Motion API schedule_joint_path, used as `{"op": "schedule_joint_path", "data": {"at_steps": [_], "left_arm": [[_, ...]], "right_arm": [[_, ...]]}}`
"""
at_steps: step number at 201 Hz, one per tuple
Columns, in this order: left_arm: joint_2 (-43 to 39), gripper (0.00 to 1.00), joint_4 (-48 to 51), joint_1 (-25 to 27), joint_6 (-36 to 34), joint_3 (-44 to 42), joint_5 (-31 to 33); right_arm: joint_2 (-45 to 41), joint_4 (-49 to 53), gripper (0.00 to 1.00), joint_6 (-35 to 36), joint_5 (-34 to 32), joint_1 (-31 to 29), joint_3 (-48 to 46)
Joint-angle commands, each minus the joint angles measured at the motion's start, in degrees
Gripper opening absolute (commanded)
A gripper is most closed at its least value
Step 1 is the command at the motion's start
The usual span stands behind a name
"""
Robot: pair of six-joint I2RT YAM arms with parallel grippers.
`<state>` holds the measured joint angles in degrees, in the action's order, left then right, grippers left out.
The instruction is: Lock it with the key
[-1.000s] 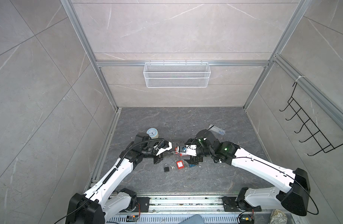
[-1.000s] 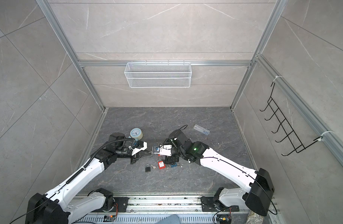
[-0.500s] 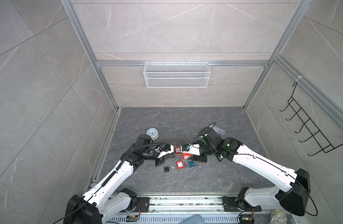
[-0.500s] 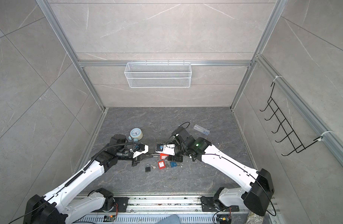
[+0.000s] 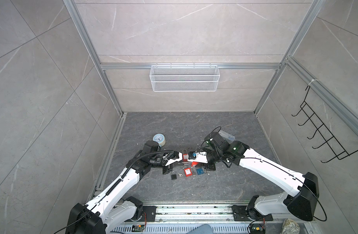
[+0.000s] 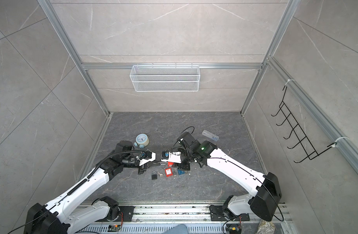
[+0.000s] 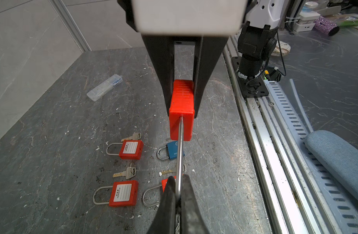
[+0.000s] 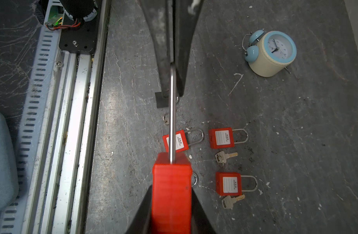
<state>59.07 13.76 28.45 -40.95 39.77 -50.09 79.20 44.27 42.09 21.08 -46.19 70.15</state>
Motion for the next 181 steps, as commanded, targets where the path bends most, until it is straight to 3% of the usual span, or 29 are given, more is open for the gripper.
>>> {"op": "schedule_joint_path", "data": {"at_steps": [1,73,116,135,155,181], "left_arm": [[0.6,0.00,-1.4,1.4,0.4,1.0,-3.9],[5.1,0.00,-4.0,4.9,3.1,2.0,-4.9],[5.6,0.00,-16.6,8.1,6.5,-2.3,0.5],[5.7,0.00,-16.8,8.1,6.9,-2.4,1.6],[4.1,0.00,-15.0,7.6,5.7,-2.4,2.8],[1.6,0.00,-13.3,5.5,5.2,-2.4,2.7]], "right_arm": [[0.8,0.6,0.23,-0.1,2.9,0.1,2.1],[-0.4,-10.0,0.20,-4.1,6.2,-0.2,-1.6],[0.1,-15.8,0.20,-6.6,12.4,-0.3,-2.3],[0.9,-14.9,0.23,-6.7,11.1,-0.3,-1.4],[-0.1,-13.2,0.31,-6.4,5.6,-0.1,-2.0],[-4.3,-11.9,0.65,-6.3,-0.7,1.0,-5.0]]}}
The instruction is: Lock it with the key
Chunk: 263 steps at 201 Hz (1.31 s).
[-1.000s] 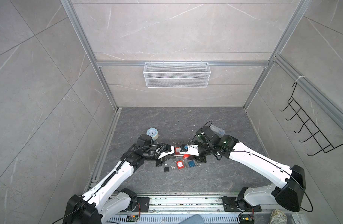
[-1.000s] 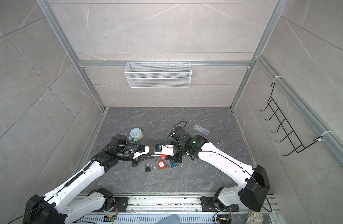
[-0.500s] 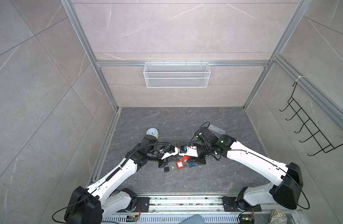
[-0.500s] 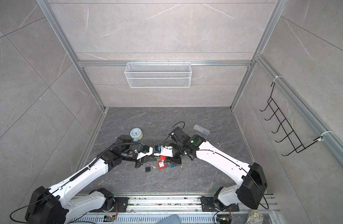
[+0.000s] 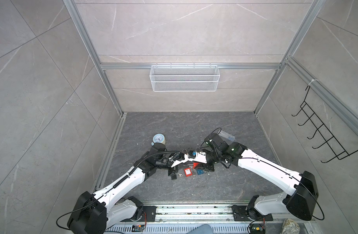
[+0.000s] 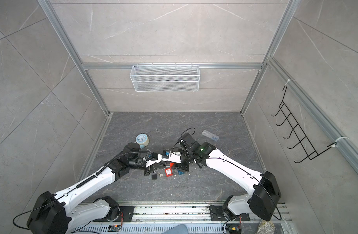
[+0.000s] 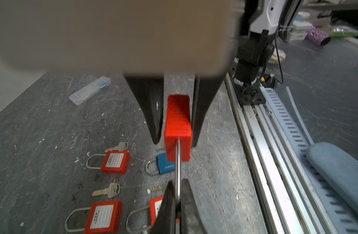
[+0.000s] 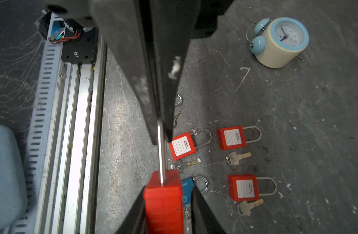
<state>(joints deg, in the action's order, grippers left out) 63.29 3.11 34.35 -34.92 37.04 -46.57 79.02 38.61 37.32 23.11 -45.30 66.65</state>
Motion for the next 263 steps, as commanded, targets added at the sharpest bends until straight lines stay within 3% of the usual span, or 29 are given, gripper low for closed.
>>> {"op": "schedule_joint_path", "data": {"at_steps": [1,22,48,82,137,193,220,263], "left_arm": [[-2.7,0.00,-2.5,-0.5,-0.8,0.3,-0.8],[-3.8,0.00,-0.5,-1.4,-1.9,0.9,-0.9],[-4.1,0.00,2.7,-1.7,-3.9,2.2,-1.0],[-4.5,0.00,4.3,-1.7,-5.2,2.9,-1.9],[-4.8,0.00,4.9,-1.7,-5.2,3.1,-2.9],[-4.0,0.00,3.3,-1.7,-3.8,2.9,-4.6],[-3.8,0.00,1.3,-1.6,-2.3,1.9,-4.7],[-3.9,0.00,3.6,-1.6,-3.4,2.8,-2.5]], "right_arm": [[-4.4,-6.2,0.66,-1.4,-2.9,0.1,-1.6],[-8.9,-5.2,0.77,-0.6,-6.9,0.6,-4.3],[-11.9,1.0,0.78,0.2,-7.3,1.5,-3.8],[-9.8,9.2,0.72,-0.2,-8.0,2.9,-0.5],[-3.1,13.0,0.63,-0.6,-4.8,3.5,3.4],[-0.1,7.5,0.48,-1.9,-8.7,3.4,2.8],[-1.6,1.9,0.48,-2.5,-10.6,3.4,0.3],[-5.9,3.6,0.48,1.4,-6.2,3.4,-2.5]]}}
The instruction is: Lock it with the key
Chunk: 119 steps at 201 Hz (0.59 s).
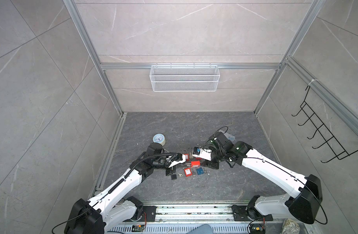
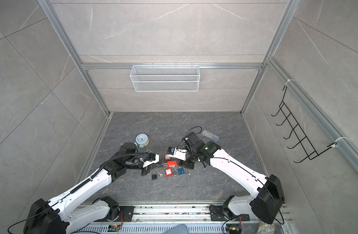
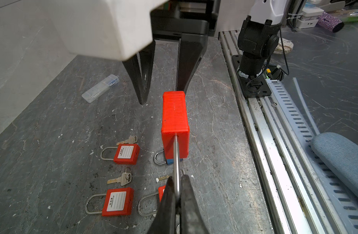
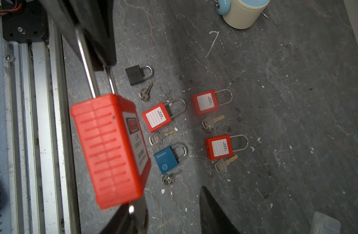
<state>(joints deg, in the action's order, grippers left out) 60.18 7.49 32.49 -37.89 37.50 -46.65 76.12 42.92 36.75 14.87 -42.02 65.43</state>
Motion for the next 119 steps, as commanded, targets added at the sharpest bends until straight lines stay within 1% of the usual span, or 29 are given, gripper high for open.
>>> {"op": "schedule_joint_path", "data": {"at_steps": [1,15,30,51,70,94,119], "left_arm": [[-0.8,0.00,-0.7,0.2,-0.5,2.4,-2.4],[-0.3,0.00,0.7,0.2,-1.6,3.1,-2.4],[0.6,0.00,3.2,0.2,-3.3,4.3,-2.2],[1.0,0.00,5.8,0.2,-5.2,6.0,-1.6],[1.1,0.00,7.2,0.2,-6.3,7.1,-1.4],[1.9,0.00,8.7,0.1,-7.3,8.2,-1.5],[2.6,0.00,11.1,0.2,-8.4,9.3,-1.3]], "right_arm": [[-3.1,-0.6,0.48,2.0,2.1,0.1,-1.3],[-3.4,-0.1,0.47,2.4,3.4,0.1,-1.5],[-3.7,-0.3,0.43,2.6,4.8,0.0,-1.5],[-3.3,0.0,0.32,3.2,6.2,0.0,-1.0],[-2.3,1.2,0.29,3.8,6.9,0.0,-0.7],[-0.9,2.3,0.19,4.2,7.5,0.1,0.0],[-1.4,2.0,0.08,4.8,7.2,0.0,-0.4]]}}
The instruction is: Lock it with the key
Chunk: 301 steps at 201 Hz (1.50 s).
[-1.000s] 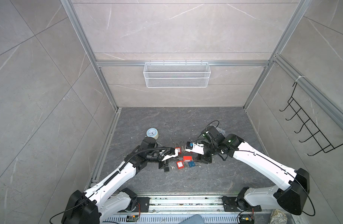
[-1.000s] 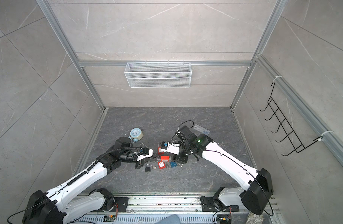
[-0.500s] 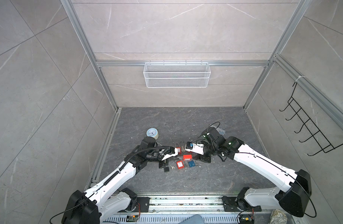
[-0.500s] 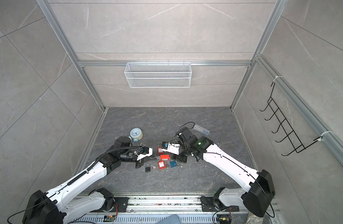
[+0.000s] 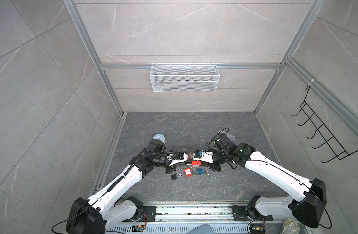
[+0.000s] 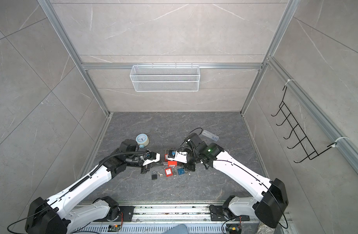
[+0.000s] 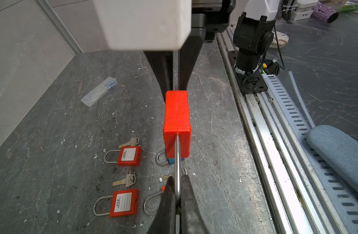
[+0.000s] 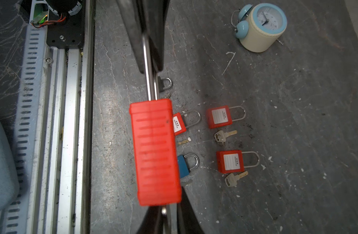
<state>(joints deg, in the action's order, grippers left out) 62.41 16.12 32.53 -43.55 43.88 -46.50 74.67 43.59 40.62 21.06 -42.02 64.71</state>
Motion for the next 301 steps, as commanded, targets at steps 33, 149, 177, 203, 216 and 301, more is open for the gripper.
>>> {"op": "schedule_joint_path", "data": {"at_steps": [33,149,177,203,216,301], "left_arm": [[1.2,0.00,7.4,-0.6,-5.2,5.0,-0.6],[2.6,0.00,25.3,-6.5,-15.7,12.5,3.1],[6.1,0.00,37.0,-7.3,-18.8,17.8,9.8],[11.2,0.00,44.3,-7.4,-19.3,21.8,17.2],[14.6,0.00,47.5,-7.5,-19.1,24.5,20.1],[32.5,0.00,55.9,-7.9,-22.0,34.8,33.5]], "right_arm": [[-0.8,1.6,0.00,1.7,0.3,0.0,-0.7],[-3.9,-4.2,0.00,-0.5,-3.4,1.1,-8.6],[-3.4,-8.8,0.00,-4.7,-7.8,1.1,-9.8],[-1.5,-11.7,0.00,-8.5,-9.8,1.1,-10.7],[-0.4,-12.5,0.00,-10.6,-10.9,1.1,-10.9],[-1.1,-14.0,0.00,-15.7,-11.2,1.0,-14.2]]}}
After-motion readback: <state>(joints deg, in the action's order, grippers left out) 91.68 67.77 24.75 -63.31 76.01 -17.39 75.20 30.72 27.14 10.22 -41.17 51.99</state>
